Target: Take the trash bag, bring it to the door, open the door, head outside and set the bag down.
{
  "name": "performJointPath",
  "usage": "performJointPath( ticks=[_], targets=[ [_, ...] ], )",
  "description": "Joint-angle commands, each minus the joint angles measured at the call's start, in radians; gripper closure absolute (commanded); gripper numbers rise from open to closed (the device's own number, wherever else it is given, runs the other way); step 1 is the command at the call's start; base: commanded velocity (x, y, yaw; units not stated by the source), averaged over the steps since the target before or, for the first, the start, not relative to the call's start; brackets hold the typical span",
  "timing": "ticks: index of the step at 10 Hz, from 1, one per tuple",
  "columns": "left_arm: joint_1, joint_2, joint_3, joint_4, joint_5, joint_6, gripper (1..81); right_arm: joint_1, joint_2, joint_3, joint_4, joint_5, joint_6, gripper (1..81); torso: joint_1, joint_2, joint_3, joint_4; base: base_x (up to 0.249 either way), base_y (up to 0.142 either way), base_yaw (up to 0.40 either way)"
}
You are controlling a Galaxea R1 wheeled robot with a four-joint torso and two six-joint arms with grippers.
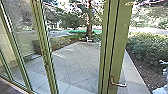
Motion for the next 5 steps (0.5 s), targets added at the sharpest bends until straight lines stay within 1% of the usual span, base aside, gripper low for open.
performJointPath(
  ticks=[1,2,4,5],
  targets=[
    [-0.056,0.002,0.002,-0.005,0.069,0.002,81.1,0.071,-0.233,0.269,-0.019,-0.025,-0.007,1.0,0.000,0.000,0.000,0.000,0.000,0.000,0.000],
    [-0.056,0.007,0.002,-0.004,0.069,0.002,81.1,0.084,-0.299,0.337,-0.017,-0.025,-0.007,1.0,0.000,0.000,0.000,0.000,0.000,0.000,0.000],
    [-0.056,0.011,0.002,-0.005,0.070,0.004,81.1,0.114,-0.384,0.412,-0.012,-0.024,-0.007,1.0,0.000,0.000,0.000,0.000,0.000,0.000,0.000],
    [-0.056,0.011,0.001,-0.005,0.070,0.004,81.1,0.133,-0.449,0.475,-0.006,-0.024,-0.007,1.0,0.000,0.000,0.000,0.000,0.000,0.000,0.000]
  ],
)
